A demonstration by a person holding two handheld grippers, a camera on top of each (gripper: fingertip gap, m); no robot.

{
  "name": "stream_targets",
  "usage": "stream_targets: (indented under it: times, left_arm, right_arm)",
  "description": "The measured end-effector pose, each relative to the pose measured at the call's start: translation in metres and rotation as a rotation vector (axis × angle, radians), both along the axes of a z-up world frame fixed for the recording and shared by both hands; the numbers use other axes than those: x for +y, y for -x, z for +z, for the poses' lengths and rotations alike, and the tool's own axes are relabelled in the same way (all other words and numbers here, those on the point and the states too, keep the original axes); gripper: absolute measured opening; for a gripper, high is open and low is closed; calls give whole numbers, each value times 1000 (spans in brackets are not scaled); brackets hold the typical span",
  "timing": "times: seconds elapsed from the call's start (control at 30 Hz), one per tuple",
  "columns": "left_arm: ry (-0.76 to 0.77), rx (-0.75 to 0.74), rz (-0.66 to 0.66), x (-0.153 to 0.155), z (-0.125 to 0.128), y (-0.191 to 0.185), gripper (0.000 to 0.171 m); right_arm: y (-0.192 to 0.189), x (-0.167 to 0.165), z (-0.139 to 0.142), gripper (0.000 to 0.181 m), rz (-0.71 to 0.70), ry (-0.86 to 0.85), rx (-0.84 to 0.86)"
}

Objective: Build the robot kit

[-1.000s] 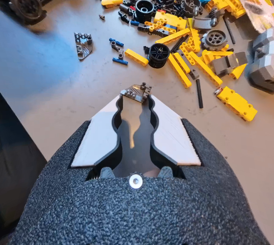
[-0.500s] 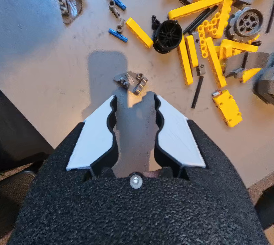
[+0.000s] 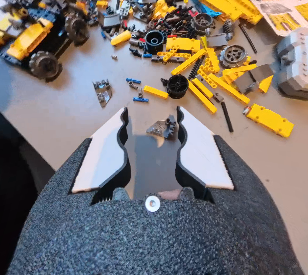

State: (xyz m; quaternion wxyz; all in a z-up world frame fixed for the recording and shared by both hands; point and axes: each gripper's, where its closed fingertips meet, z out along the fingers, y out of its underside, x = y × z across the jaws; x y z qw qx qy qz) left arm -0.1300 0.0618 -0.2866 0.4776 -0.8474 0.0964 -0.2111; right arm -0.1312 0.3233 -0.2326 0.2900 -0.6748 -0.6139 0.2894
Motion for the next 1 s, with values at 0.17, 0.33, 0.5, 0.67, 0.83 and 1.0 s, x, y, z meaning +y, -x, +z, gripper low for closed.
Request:
stream_targets:
  times: [0.17,0.33,0.5,0.67,0.83,1.0]
  left_arm:
    - [-75,37,35,-11,20,6,58]
    - [-116,23,173,-19,35,31,38]
    - [-153,-14,293,-22,47,54,3]
    - [-129,-17,339,-18,43,61,0]
    - [-145,1,356,-14,48,65,0]
    - [-137,-7,354,-7,47,70,5]
  right_arm:
    - [19,-26,-9,57,-40,28,87]
    - [30,-28,-7,51,-111,4,137]
    - [23,-19,-8,46,-190,-22,159]
    - [21,-24,-5,40,-175,13,192]
    - [33,-46,-9,47,-59,44,162]
    - [47,-57,-16,45,18,16,120]
